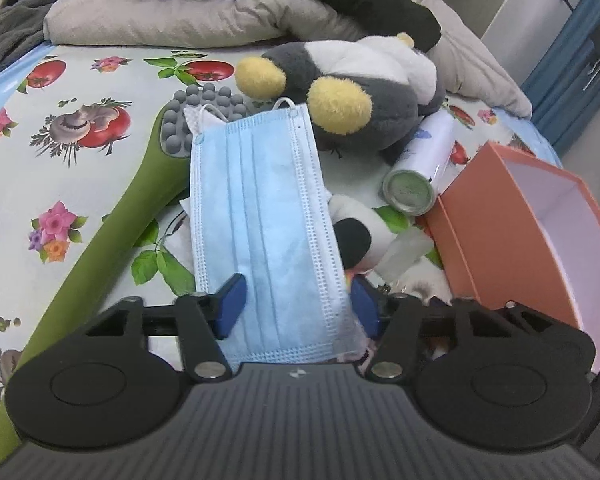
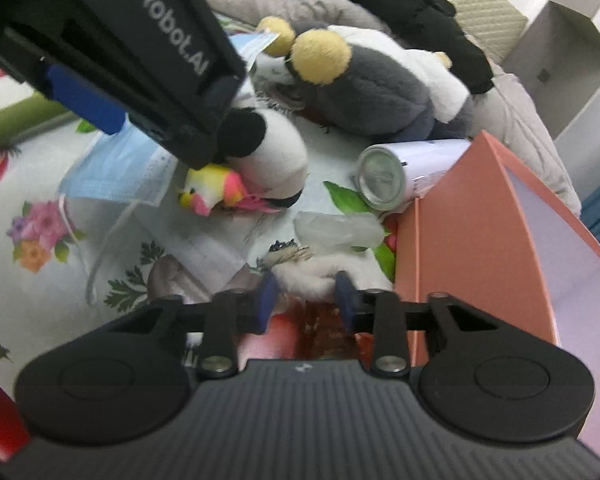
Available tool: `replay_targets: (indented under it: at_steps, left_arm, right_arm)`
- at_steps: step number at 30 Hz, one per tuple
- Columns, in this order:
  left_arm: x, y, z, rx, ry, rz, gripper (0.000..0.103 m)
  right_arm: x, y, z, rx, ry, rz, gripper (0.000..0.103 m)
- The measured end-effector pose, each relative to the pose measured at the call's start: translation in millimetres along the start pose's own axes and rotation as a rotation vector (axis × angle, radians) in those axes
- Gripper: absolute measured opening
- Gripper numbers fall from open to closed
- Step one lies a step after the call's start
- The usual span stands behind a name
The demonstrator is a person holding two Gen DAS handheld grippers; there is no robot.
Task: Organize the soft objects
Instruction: 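Grasp the blue mask with the left tool while the right tool grasps the white hair tie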
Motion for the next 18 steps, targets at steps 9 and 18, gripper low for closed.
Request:
replay_targets:
  at_steps: [9, 18]
  left_arm:
    - [4.9, -2.2, -16.5, -0.033, -0.050, 0.055, 0.004]
    - [9.9, -5.1, -78.3, -0.031, -0.154, 0.050, 0.002]
  right_arm:
    - [-3.8, -3.2, -7.0, -0.032, -0.017, 0.022, 0.013]
    - [-12.1, -14.4, -43.5, -0.020, -0.083, 0.051, 0.013]
Point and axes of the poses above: each gripper's, at about its wrist camera, not at the fingertips, and z roughly the way its jaws point, y to its left, x to its underside, the point moved 4 cm from there along z, roughly the way its jaws point, and after that the axes turned 11 degrees about x, right-handed, at the moved point
